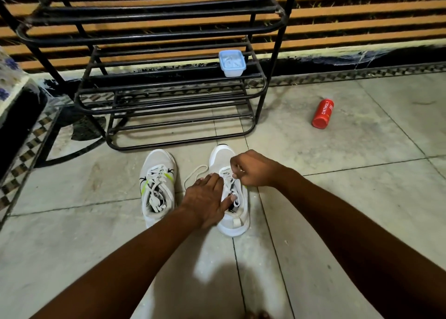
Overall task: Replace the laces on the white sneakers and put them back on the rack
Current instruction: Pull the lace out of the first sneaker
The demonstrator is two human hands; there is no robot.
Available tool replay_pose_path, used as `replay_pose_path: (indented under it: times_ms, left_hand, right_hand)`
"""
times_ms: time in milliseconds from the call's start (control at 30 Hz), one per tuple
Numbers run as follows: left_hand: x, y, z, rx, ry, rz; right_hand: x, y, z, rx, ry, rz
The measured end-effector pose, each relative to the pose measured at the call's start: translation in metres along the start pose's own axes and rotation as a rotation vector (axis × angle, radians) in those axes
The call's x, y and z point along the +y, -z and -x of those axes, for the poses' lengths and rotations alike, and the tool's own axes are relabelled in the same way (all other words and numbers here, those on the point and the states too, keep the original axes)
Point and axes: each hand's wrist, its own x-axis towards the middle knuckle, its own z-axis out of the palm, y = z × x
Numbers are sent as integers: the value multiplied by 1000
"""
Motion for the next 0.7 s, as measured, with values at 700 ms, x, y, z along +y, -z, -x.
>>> replay_pose_path:
  times_ms: [700]
  left_hand:
    - [2,6,-2,-16,-22,-34]
  right_hand:
    - [37,-1,23,755,-703,-1391]
